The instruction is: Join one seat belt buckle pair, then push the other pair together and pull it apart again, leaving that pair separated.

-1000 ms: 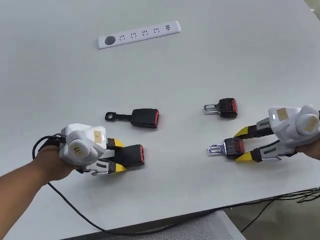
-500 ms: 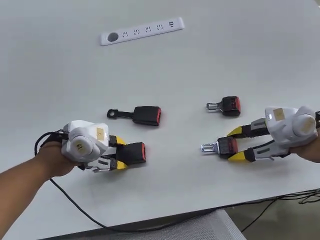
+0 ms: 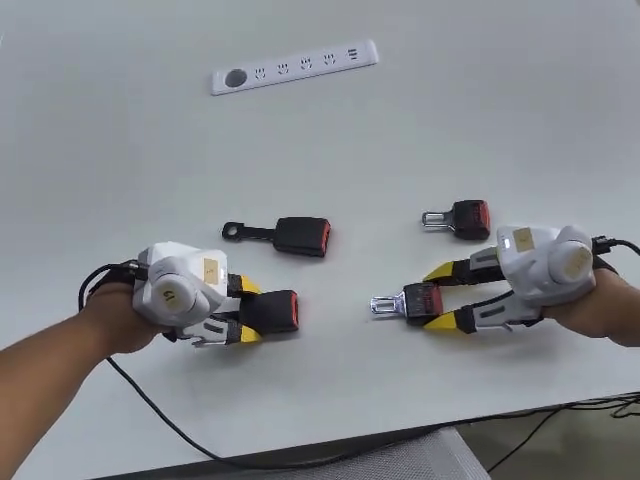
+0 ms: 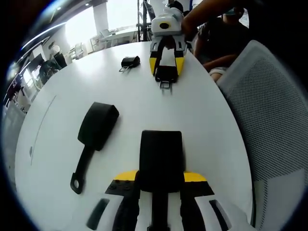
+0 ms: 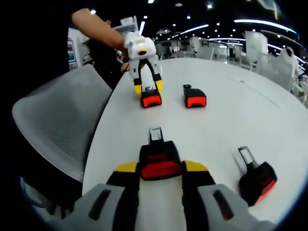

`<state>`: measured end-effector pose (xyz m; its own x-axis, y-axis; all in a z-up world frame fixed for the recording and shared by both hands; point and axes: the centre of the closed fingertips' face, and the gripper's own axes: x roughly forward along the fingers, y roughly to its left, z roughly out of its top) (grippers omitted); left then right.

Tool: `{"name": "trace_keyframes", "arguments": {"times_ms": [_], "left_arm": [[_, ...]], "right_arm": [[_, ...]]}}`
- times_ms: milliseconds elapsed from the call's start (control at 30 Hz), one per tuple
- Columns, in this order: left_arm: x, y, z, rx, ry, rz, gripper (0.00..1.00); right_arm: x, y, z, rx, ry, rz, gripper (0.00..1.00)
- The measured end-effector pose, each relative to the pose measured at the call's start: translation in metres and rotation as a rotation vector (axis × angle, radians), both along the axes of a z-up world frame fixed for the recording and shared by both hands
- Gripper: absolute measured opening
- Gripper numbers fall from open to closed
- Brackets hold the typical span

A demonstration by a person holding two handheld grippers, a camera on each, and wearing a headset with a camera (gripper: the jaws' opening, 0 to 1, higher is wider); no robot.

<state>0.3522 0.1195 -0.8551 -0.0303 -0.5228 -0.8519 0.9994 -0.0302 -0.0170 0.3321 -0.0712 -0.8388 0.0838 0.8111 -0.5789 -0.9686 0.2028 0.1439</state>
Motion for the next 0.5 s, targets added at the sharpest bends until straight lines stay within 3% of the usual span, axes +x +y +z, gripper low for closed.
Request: {"name": "trace_keyframes", "arguments": {"times_ms": [500], "left_arm": [[0.000, 0.000, 0.000, 0.013, 0.001, -0.008, 0.33]], "right_arm": [[0.006, 0.053, -0.005, 0.048, 0.006, 0.032, 0.33]]}}
